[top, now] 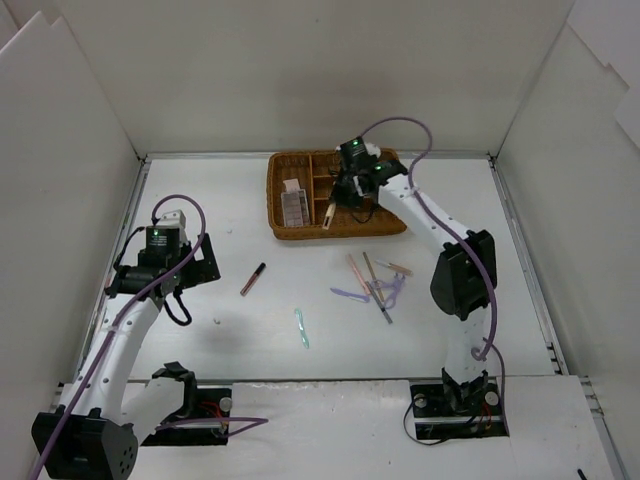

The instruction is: Organize the makeup

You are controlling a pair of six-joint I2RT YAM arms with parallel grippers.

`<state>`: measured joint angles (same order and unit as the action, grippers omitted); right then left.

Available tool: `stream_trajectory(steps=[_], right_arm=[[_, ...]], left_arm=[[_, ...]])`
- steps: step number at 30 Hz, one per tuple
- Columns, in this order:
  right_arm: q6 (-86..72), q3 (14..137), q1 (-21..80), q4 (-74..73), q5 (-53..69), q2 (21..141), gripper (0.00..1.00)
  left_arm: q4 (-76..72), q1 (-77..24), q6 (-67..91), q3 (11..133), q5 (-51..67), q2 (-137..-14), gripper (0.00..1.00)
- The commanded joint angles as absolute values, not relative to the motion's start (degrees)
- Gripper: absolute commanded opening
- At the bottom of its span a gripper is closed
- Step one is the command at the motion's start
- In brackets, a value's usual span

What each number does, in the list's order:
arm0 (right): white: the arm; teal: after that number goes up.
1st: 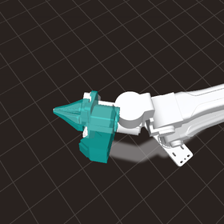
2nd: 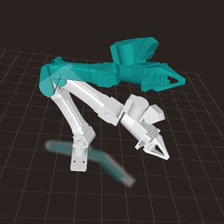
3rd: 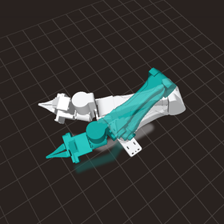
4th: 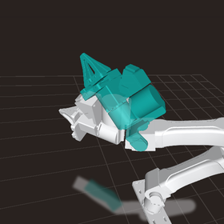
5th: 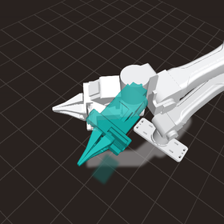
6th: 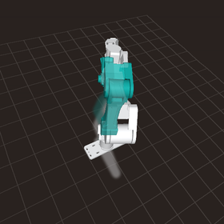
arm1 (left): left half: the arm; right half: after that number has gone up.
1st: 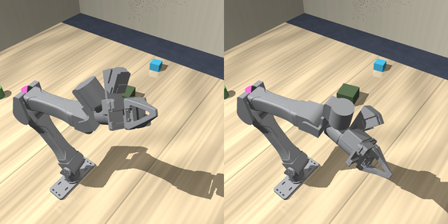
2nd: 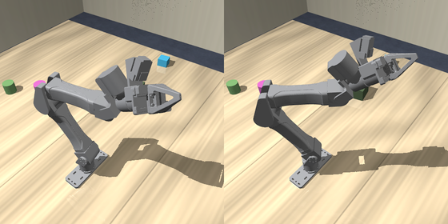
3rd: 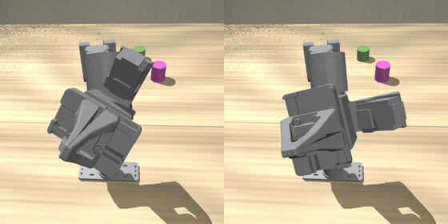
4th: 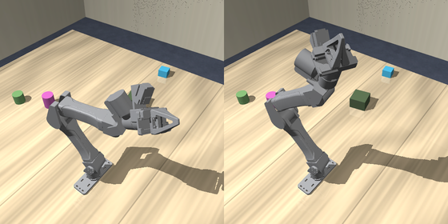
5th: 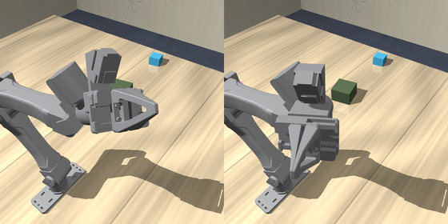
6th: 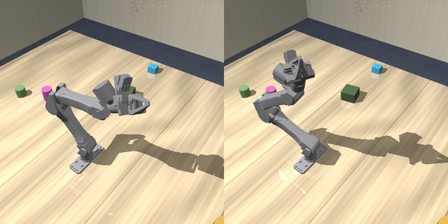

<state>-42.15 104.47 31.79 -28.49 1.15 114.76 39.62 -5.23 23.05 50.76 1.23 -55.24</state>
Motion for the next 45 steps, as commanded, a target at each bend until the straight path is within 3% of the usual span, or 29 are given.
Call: stream_trajectory(steps=[1,13,29,32,41,45], right_arm=[[-47.36,112.2,27.08,-26.37,-1.58,114.51,0.05],[-71.69,132.8,16.88,-18.29,-4.92,133.76,0.06],[-86.39,121.48,14.33,-2.99,-18.28,134.83,0.14],[-88.85,120.41,13.89,-1.5,-18.37,134.91,0.19],[-85.17,117.44,13.19,2.72,-17.05,133.16,0.58],[-81.05,114.0,12.66,6.58,-15.12,129.73,0.6]], left_arm=[[37.09,-4.92,23.2,50.89,1.49,-53.97,0.99],[35.51,-4.92,21.62,50.27,3.43,-53.61,1.0],[35.42,-4.92,21.27,50.19,2.99,-54.76,0.99],[35.59,-4.92,21.36,50.19,2.9,-54.76,0.99],[35.68,-4.92,21.27,50.1,3.25,-54.05,0.99],[35.6,-4.92,21.36,50.1,3.51,-53.7,0.99]])
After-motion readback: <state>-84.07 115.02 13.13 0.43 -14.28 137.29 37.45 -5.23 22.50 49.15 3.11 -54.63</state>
